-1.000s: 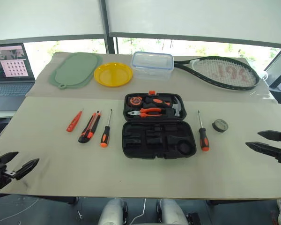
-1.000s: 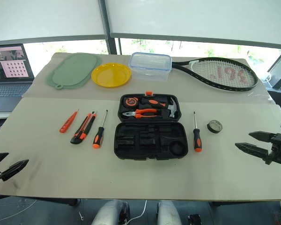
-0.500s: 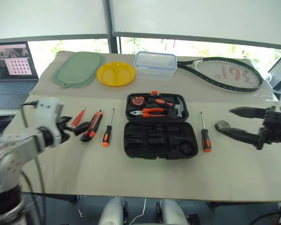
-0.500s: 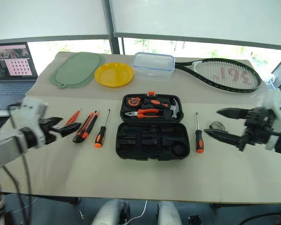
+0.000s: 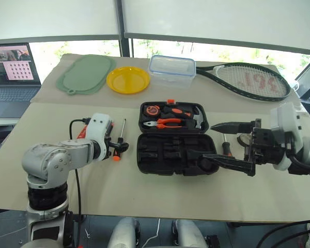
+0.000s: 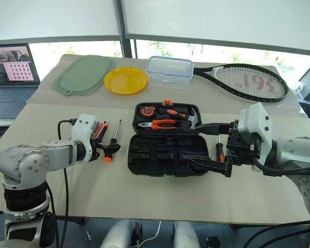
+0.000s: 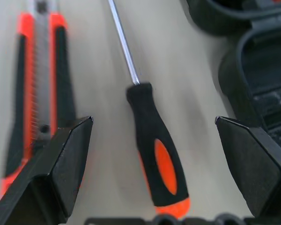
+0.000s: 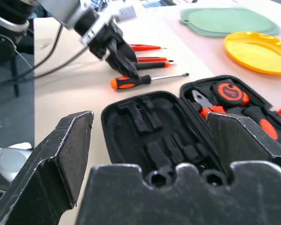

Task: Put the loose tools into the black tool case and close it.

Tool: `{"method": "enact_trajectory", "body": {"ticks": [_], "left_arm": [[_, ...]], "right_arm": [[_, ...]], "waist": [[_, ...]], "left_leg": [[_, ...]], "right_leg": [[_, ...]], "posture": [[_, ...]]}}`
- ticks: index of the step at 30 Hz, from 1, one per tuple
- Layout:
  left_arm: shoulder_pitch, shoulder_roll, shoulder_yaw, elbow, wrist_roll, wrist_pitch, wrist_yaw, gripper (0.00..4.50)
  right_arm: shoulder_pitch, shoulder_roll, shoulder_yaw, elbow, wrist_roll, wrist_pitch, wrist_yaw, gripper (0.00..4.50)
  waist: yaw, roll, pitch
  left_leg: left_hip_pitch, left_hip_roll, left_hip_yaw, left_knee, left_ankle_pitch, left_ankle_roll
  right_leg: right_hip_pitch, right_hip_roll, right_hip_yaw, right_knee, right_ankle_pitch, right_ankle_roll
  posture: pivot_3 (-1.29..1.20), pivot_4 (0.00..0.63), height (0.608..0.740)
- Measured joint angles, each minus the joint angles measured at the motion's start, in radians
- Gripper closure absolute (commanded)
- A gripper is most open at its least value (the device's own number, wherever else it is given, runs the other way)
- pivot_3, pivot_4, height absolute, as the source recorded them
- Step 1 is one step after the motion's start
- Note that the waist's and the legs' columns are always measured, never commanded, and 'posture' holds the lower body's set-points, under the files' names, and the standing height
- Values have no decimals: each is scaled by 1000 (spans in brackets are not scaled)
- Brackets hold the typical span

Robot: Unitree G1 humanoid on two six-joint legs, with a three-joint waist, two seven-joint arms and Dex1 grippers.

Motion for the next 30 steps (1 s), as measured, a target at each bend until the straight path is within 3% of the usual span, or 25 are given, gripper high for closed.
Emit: {"method": "enact_trajectory", "body": {"ticks": [9,10,18,22,30], "left_arm": [[11,-43,-39,50,100,-45,-36,3485],[10,-48,-37,54,103,-47,-39,3663],[-43,-145,66,116,159,-13,-42,3667],[-120,-147,64,122,175,-60,-61,3667],[-188,95,-113,194,204,-403,-330,3667]], "right_arm": [[-7,18,25,-57,24,-1,-28,0],[-7,19,25,-59,25,-2,-29,0],[6,24,24,-65,25,-4,-46,0],[41,24,17,-65,20,-5,-47,0],[142,24,-21,-82,-5,-5,-73,0]], "waist": [[6,0,0],[7,0,0],[10,0,0],[9,-2,1],[-2,-2,1]], "left_leg": [[1,0,-1,1,0,0],[1,0,-1,1,0,0],[3,0,-3,2,0,1],[2,0,-4,2,0,1],[1,0,-2,1,1,0]], "right_leg": [[2,-1,-1,0,0,0],[2,-1,-1,0,0,0],[7,-1,-3,-1,0,0],[6,-1,-3,-1,0,0],[2,0,-2,0,0,-1]], "posture": [[0,150,738],[0,150,738],[0,150,738],[0,150,738],[0,150,738]]}}
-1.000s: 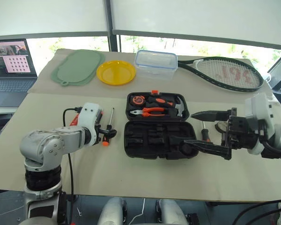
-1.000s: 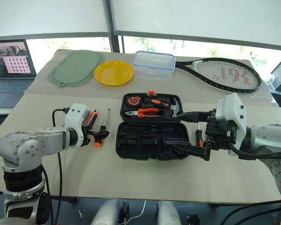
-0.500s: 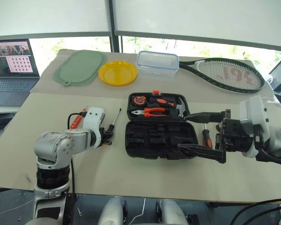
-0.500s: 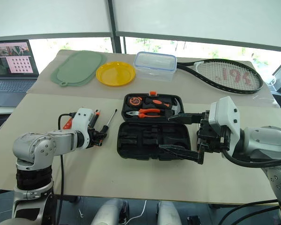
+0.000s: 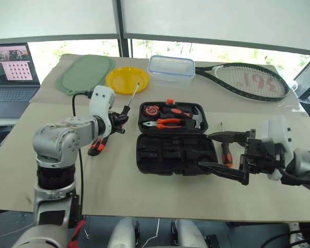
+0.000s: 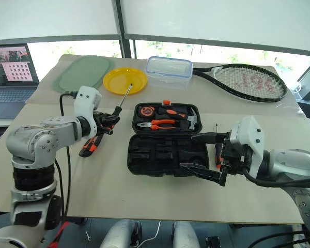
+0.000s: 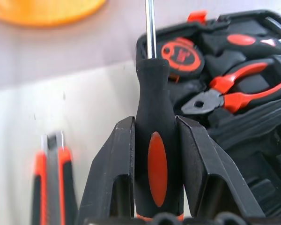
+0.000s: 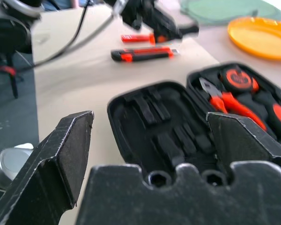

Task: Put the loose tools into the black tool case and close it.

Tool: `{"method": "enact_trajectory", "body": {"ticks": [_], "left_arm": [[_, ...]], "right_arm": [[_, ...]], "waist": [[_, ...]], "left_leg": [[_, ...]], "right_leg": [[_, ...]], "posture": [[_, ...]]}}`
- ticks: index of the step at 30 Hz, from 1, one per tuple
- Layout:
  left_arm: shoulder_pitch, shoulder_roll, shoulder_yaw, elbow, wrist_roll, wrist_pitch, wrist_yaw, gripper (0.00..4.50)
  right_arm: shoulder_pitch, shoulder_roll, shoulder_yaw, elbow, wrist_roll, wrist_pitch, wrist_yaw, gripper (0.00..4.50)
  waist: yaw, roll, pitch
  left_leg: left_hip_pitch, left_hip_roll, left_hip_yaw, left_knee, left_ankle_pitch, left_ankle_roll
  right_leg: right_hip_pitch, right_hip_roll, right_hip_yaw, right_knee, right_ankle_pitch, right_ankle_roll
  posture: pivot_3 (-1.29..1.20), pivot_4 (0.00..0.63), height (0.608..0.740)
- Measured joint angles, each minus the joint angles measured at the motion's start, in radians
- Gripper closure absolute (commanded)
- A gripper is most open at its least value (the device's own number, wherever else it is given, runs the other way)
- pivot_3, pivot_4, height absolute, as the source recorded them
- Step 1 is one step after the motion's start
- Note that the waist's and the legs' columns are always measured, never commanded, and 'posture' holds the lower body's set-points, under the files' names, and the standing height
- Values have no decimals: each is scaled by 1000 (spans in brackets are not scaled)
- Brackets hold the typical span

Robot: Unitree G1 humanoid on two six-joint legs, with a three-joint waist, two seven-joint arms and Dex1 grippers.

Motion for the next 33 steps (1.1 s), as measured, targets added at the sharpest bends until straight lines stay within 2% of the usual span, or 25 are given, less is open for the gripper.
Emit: {"method": "enact_trajectory", "body": {"ticks": [4,8,11,14,17,21,25,33], "left_arm": [[-11,114,-110,141,71,-318,-266,3667],[-26,153,-197,220,109,-529,-506,3667],[-96,153,-285,291,148,-649,-676,3667],[-159,145,-326,355,190,-737,-768,3667],[-229,112,-427,475,301,-886,-871,3667],[-251,48,-503,597,388,-997,-936,3667],[-287,-2,-534,656,455,-1032,-956,3667],[-344,-132,-572,811,588,-1098,-892,3667]], "right_arm": [[74,7,-74,-25,-2,2,-48,0],[173,32,-139,-55,-31,2,-104,0],[230,33,-203,-56,-51,3,-119,0],[250,34,-234,-57,-55,3,-129,0],[270,52,-252,-61,-56,3,-145,0],[281,66,-261,-67,-55,3,-166,0],[281,67,-262,-65,-56,3,-176,0],[264,67,-261,-57,-57,3,-192,0]], "waist": [[5,0,0],[14,0,0],[18,0,0],[15,0,0],[14,0,0],[10,0,0],[6,0,0],[11,0,0]], "left_leg": [[-2,0,0,1,0,0],[-6,-1,0,2,0,1],[-8,-2,0,5,-1,2],[-7,-2,-1,6,-1,2],[-7,-2,0,6,-1,2],[-11,-1,-1,9,-2,3],[-14,-1,-3,14,-3,5],[-14,-1,-3,15,-3,6]], "right_leg": [[-1,0,-1,-1,0,0],[-3,0,-2,-2,0,1],[-3,1,-3,-1,0,1],[-2,1,-3,-1,0,1],[-2,1,-2,-1,0,1],[-4,2,-3,0,0,2],[-4,2,-3,0,1,3],[-4,1,-3,0,1,5]], "posture": [[0,150,738],[0,150,738],[0,150,738],[0,150,738],[0,150,738],[0,150,738],[0,150,738],[0,150,738]]}}
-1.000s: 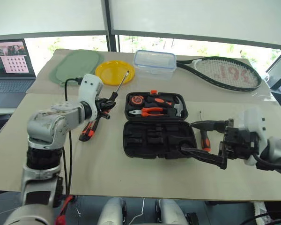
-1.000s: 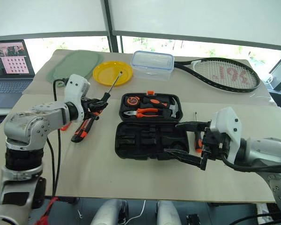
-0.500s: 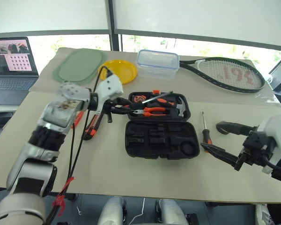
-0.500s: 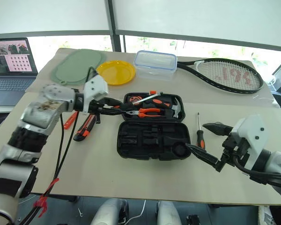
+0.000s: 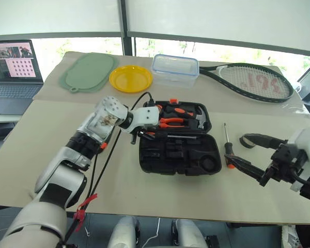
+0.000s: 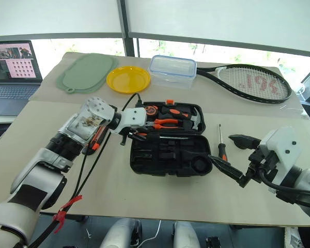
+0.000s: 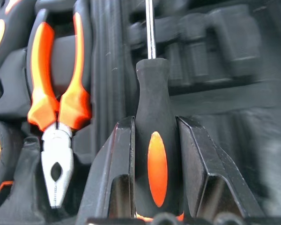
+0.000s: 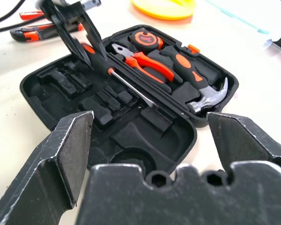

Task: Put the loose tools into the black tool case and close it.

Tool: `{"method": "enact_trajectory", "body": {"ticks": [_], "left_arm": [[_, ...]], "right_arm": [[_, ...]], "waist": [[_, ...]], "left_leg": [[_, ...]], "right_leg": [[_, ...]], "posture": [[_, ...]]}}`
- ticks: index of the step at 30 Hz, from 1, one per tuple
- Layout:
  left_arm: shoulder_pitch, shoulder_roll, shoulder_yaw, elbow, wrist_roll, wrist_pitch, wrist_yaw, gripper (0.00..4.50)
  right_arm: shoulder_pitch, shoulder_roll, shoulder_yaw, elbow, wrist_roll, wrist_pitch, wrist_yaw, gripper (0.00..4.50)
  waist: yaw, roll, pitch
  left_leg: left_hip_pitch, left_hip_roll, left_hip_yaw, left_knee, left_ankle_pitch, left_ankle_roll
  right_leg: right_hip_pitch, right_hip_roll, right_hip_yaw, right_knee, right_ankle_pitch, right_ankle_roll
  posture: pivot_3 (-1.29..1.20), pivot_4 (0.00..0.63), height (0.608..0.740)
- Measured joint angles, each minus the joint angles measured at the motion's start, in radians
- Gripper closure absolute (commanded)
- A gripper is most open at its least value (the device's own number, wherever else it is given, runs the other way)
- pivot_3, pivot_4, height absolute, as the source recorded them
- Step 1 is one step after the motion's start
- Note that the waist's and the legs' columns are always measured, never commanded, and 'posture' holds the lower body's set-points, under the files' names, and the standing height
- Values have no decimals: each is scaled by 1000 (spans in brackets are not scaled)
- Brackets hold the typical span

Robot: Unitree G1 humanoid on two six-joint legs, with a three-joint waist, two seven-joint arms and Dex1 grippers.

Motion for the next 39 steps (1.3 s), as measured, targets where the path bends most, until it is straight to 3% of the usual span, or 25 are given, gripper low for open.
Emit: {"method": "enact_trajectory", "body": {"ticks": [7,8,14,21,22,25,32,39], "left_arm": [[-14,-26,-2,25,44,-16,-7,3667],[-14,-31,-2,28,46,-15,-7,2658],[-20,-39,7,37,52,-19,-13,437],[-56,-32,62,12,51,-22,5,437],[-56,-34,64,12,51,-25,6,952],[-58,-49,71,23,51,-44,10,1799],[-65,-83,70,118,60,-115,34,4409],[-67,-111,64,211,107,-176,66,4460]], "right_arm": [[4,7,0,-4,0,0,-22,0],[4,9,1,-8,0,0,-26,0],[5,19,22,-20,0,0,-39,0],[-1,24,47,-18,-18,-1,-39,0],[-3,24,52,-18,-19,-1,-39,0],[-8,27,66,-18,-23,-2,-39,0],[-8,39,71,-14,-41,-7,-39,0],[-8,41,71,-15,-48,-7,-39,0]], "waist": [[-4,0,0],[-3,0,0],[-2,0,0],[-3,0,0],[-3,0,0],[-2,0,0],[-3,0,0],[-3,0,0]], "left_leg": [[0,0,0,0,0,0],[0,0,0,0,0,0],[0,0,0,2,0,0],[0,0,0,2,0,1],[0,0,0,2,0,1],[0,0,0,2,0,1],[0,0,0,2,0,1],[0,0,0,2,0,1]], "right_leg": [[0,0,0,0,0,0],[0,0,0,1,0,0],[0,0,0,1,1,1],[0,0,0,1,1,1],[0,0,0,1,1,1],[0,0,0,1,1,1],[0,0,0,1,1,1],[0,0,0,1,1,1]], "posture": [[0,150,738],[0,150,738],[0,150,738],[0,150,738],[0,150,738],[0,150,738],[0,150,738],[0,150,738]]}}
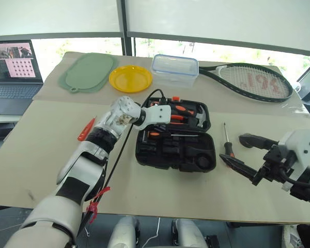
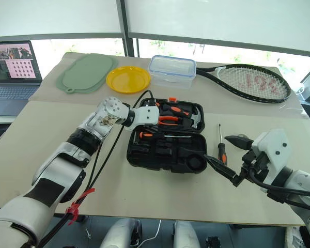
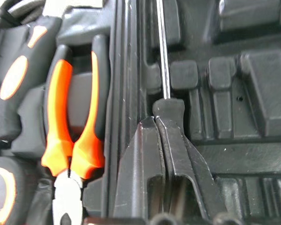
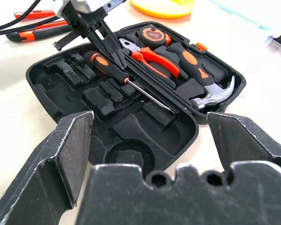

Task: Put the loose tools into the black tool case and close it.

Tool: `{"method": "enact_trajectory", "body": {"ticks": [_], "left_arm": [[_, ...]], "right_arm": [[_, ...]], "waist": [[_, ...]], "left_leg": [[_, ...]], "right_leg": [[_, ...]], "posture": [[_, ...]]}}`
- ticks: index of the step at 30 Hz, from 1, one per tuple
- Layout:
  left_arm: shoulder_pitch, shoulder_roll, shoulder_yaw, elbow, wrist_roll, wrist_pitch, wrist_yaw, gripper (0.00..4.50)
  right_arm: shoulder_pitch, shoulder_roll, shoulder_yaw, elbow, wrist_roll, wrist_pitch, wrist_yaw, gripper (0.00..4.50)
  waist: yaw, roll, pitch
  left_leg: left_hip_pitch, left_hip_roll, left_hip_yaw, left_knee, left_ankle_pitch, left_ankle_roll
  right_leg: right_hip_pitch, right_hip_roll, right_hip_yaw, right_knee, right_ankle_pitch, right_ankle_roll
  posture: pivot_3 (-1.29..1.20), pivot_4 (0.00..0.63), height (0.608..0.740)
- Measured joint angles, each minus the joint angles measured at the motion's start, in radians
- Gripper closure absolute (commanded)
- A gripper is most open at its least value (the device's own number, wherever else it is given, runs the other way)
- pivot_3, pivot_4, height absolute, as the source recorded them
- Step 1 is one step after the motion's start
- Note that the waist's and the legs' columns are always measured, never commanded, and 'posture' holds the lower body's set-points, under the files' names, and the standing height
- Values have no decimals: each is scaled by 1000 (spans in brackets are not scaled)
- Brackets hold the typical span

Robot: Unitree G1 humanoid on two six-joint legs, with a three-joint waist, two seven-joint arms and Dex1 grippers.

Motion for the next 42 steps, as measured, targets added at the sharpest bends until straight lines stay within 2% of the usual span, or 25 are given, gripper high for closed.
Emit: {"method": "enact_trajectory", "body": {"ticks": [15,21,29,42], "left_arm": [[-19,-29,8,38,27,-54,10,4460],[-59,-27,75,12,-27,-19,-31,4460],[2,-18,38,-34,-8,-21,-70,4460],[-10,-55,4,119,46,-146,17,4460]], "right_arm": [[10,17,0,0,-14,0,0,0],[11,19,0,0,-19,0,-1,0],[20,23,0,0,-28,0,0,0],[11,29,0,0,-27,0,0,0]], "waist": [[8,0,0],[3,0,0],[1,0,0],[11,1,-1]], "left_leg": [[-1,0,0,1,0,0],[0,0,0,1,0,0],[0,0,0,1,0,0],[2,0,0,6,0,2]], "right_leg": [[0,0,0,0,0,1],[0,0,0,0,0,1],[0,0,0,0,0,1],[5,-1,0,0,3,2]], "posture": [[0,150,738],[0,150,738],[0,150,738],[0,150,738]]}}
